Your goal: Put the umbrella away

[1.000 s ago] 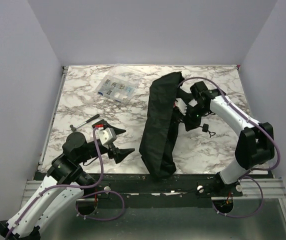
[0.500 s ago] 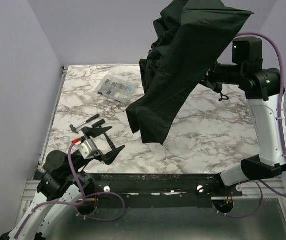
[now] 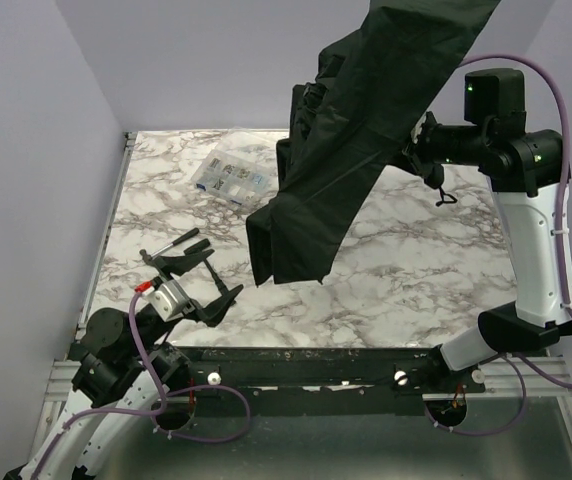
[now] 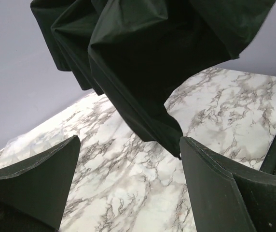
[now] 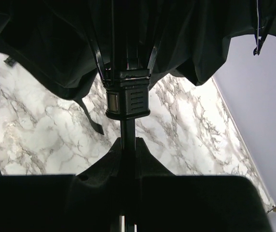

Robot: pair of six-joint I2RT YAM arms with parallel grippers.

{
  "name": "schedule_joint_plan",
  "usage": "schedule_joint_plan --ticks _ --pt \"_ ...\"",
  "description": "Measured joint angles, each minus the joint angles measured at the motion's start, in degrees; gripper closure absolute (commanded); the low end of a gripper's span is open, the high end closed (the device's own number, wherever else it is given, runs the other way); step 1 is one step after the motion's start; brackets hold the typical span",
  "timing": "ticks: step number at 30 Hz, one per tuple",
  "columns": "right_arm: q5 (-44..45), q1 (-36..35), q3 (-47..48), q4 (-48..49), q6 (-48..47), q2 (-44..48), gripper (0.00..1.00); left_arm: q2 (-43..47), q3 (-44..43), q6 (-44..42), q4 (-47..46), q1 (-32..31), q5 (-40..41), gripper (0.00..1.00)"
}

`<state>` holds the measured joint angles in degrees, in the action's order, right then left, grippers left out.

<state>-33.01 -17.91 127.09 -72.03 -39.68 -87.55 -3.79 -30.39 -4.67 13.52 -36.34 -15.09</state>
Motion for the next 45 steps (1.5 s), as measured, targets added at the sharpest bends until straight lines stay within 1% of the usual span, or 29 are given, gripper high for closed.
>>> schedule_joint_plan --ticks 8,13,15,16,20,23,26,29,31,34,35,38,40,42,45 --pt "2.5 0.0 0.2 0.6 2.4 -0.5 1.0 -0.1 0.3 0.3 0.0 0.0 0.1 0.13" --pt "5.0 0.6 3.5 1.2 2.3 -4.8 1.0 -0.1 0.9 0.9 -0.2 0.0 0.4 0.13" --pt "5.5 2.0 6.7 1.6 2.3 -7.8 1.0 -0.1 1.4 1.2 -0.1 0.0 0.7 0.13" --pt "5.9 3.1 10.3 2.0 2.4 -9.7 1.0 -0.1 1.9 1.4 -0.1 0.0 0.9 0.13" --pt "7.0 7.9 15.5 4.3 2.1 -15.4 1.0 0.1 3.0 1.9 -0.1 0.0 1.6 0.13" --pt "8.3 10.1 15.8 5.8 0.8 -15.9 1.0 0.2 3.1 2.2 0.0 0.0 2.3 0.13" --pt "8.0 10.2 14.7 6.3 -1.0 -15.0 1.0 0.2 3.1 2.2 0.0 0.0 2.7 0.13" --pt "5.8 10.0 10.3 6.3 -3.0 -13.1 1.0 0.2 3.2 2.3 0.0 0.0 2.7 0.13" --pt "3.3 10.0 4.7 6.5 -3.9 -11.4 0.99 0.2 3.3 2.4 0.0 0.0 2.7 0.13" --pt "-1.1 10.0 -7.7 7.3 -4.3 -8.6 1.0 0.3 3.5 2.3 0.0 0.0 2.7 0.13" --pt "-2.5 10.0 -13.7 8.2 -4.3 -7.5 1.0 0.4 3.6 2.3 0.1 0.0 2.7 0.13" --pt "-4.7 9.8 -27.5 10.0 -4.3 -5.9 0.99 0.7 3.6 2.3 0.2 0.0 2.7 0.13" --pt "-5.1 9.7 -34.6 10.2 -4.6 -5.9 0.99 0.9 3.6 2.3 0.4 0.0 2.7 0.13" --pt "-5.4 9.6 -38.9 9.6 -5.6 -6.2 0.99 0.9 3.6 2.3 0.4 0.0 2.7 0.13" --pt "-5.9 9.6 -40.5 8.3 -7.6 -6.5 0.99 0.9 3.7 2.3 0.5 0.0 2.7 0.13"
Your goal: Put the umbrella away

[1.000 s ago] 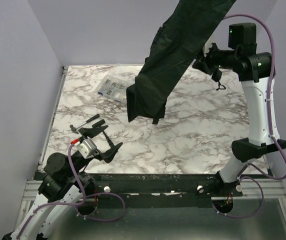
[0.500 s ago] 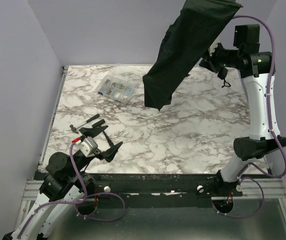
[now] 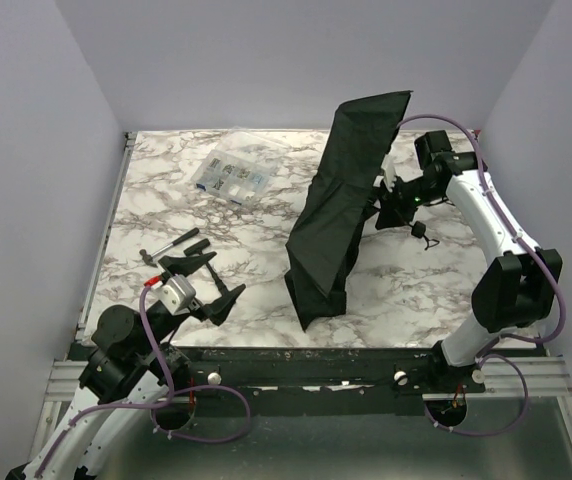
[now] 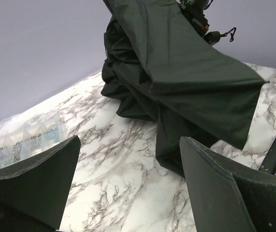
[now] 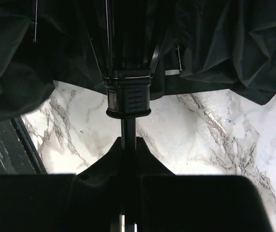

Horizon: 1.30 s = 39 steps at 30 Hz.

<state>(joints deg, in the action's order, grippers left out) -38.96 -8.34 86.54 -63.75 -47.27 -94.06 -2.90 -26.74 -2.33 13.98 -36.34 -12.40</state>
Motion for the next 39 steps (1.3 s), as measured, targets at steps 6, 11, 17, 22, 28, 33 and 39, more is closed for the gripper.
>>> schedule_joint_plan --ticks 6,11,17,22,28,33,39 --pt "-0.9 0.0 -0.1 -1.0 -3.0 -0.5 0.99 0.0 0.1 0.2 0.0 0.0 0.0 0.13" --pt "-0.9 0.0 0.5 -3.1 -6.2 -1.9 0.99 -0.3 0.1 0.5 0.0 0.0 -0.2 0.13" --pt "-0.7 0.0 0.5 -4.4 -8.7 -0.1 0.99 -1.3 0.1 0.7 -0.1 0.0 -1.4 0.13" --pt "-0.4 0.0 2.5 -7.0 -11.0 1.9 0.99 -1.9 0.2 1.1 -0.1 0.0 -2.1 0.13" --pt "-0.5 0.1 3.3 -12.1 -16.3 1.5 0.99 -1.9 0.2 1.5 -0.2 0.0 -2.9 0.13" --pt "-0.5 0.8 2.8 -15.0 -20.2 1.4 0.99 -2.3 0.2 1.6 -0.2 0.0 -3.6 0.13" --pt "0.2 7.3 2.6 -16.1 -24.4 1.4 0.99 -2.8 0.3 1.6 -0.3 0.0 -4.3 0.13"
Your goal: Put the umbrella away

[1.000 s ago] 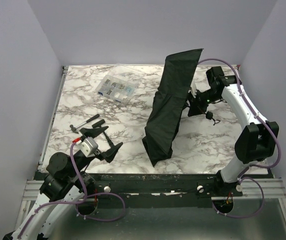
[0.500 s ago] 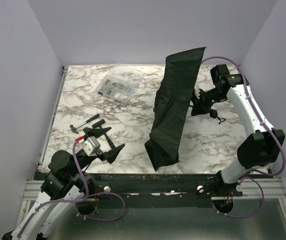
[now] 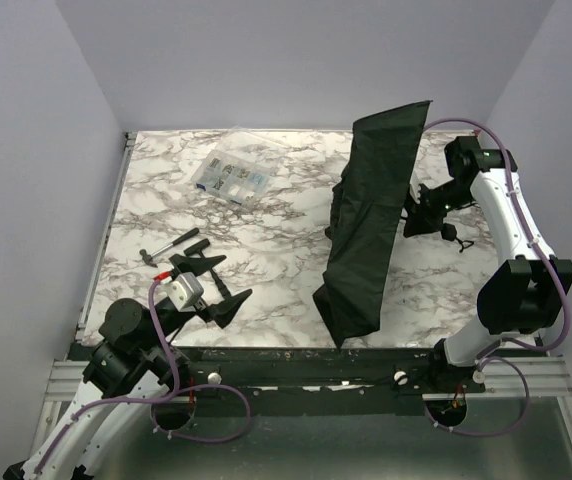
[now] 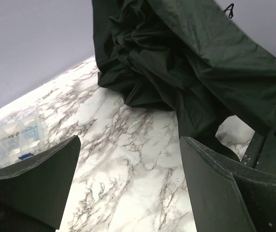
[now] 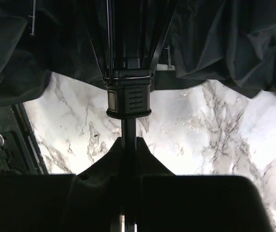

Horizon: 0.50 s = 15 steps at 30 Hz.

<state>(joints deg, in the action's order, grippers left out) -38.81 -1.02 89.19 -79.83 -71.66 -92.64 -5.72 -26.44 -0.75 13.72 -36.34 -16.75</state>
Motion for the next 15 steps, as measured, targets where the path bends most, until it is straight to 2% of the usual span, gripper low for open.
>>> schedule_joint_plan --ticks 7,15 --pt "1.8 0.7 -6.8 -0.1 -3.2 0.1 0.99 -0.9 0.7 0.1 -1.1 0.0 -1.5 0.13" --pt "2.5 0.7 -16.8 2.8 -5.1 0.2 0.95 -6.4 0.8 1.0 -5.1 0.0 -5.9 0.13"
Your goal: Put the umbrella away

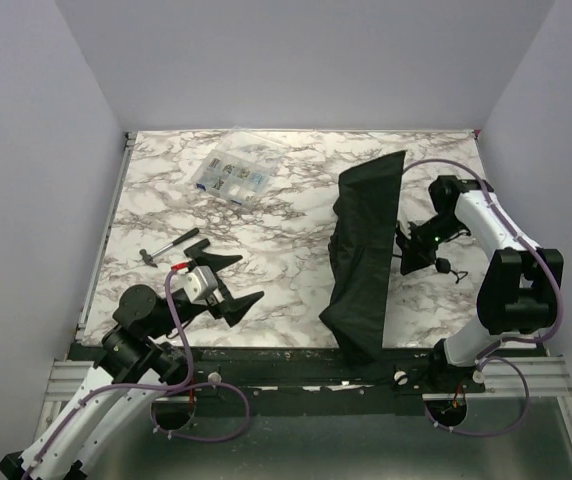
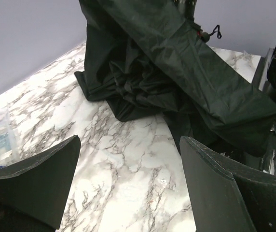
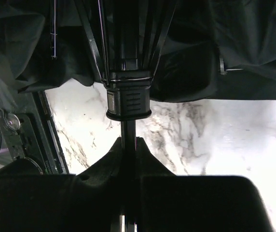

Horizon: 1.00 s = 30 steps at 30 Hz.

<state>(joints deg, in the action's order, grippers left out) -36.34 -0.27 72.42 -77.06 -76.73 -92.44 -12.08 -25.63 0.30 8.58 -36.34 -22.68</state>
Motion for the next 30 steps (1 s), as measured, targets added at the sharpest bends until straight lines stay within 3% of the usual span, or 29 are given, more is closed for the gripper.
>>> schedule_joint_plan --ticks 4,10,12,13,15,17,24,30 --pt "2.0 0.0 -6.9 4.7 0.3 -0.9 0.93 -3.2 0.2 0.0 -2.9 0.0 -2.5 0.13" --pt "5.0 0.0 -10.4 11.9 2.2 -6.4 0.76 -11.3 0.1 -0.1 -7.8 0.0 -6.3 0.14" --pt "6.0 0.1 -10.7 13.5 2.9 -8.4 0.62 -16.2 -0.2 -0.8 -9.6 0.0 -8.3 0.15" --pt "6.5 0.4 -10.8 14.2 3.1 -9.4 0.47 -18.8 -0.7 -1.4 -9.9 0.0 -9.4 0.15" --pt "6.7 1.4 -10.8 14.2 4.0 -10.0 0.29 -23.4 -2.0 -2.6 -10.1 -0.1 -10.9 0.16" --pt "6.4 2.7 -10.6 13.3 4.0 -8.7 0.18 -28.4 -4.2 -4.1 -9.8 -0.5 -11.6 0.16" --pt "5.2 7.7 -7.2 12.5 3.2 0.0 0.09 -40.6 -12.3 -8.2 -10.0 -1.9 -11.9 0.18" --pt "4.7 8.7 -7.5 12.3 3.1 3.1 0.1 -46.2 -17.0 -8.9 -11.4 -1.9 -11.8 0.18"
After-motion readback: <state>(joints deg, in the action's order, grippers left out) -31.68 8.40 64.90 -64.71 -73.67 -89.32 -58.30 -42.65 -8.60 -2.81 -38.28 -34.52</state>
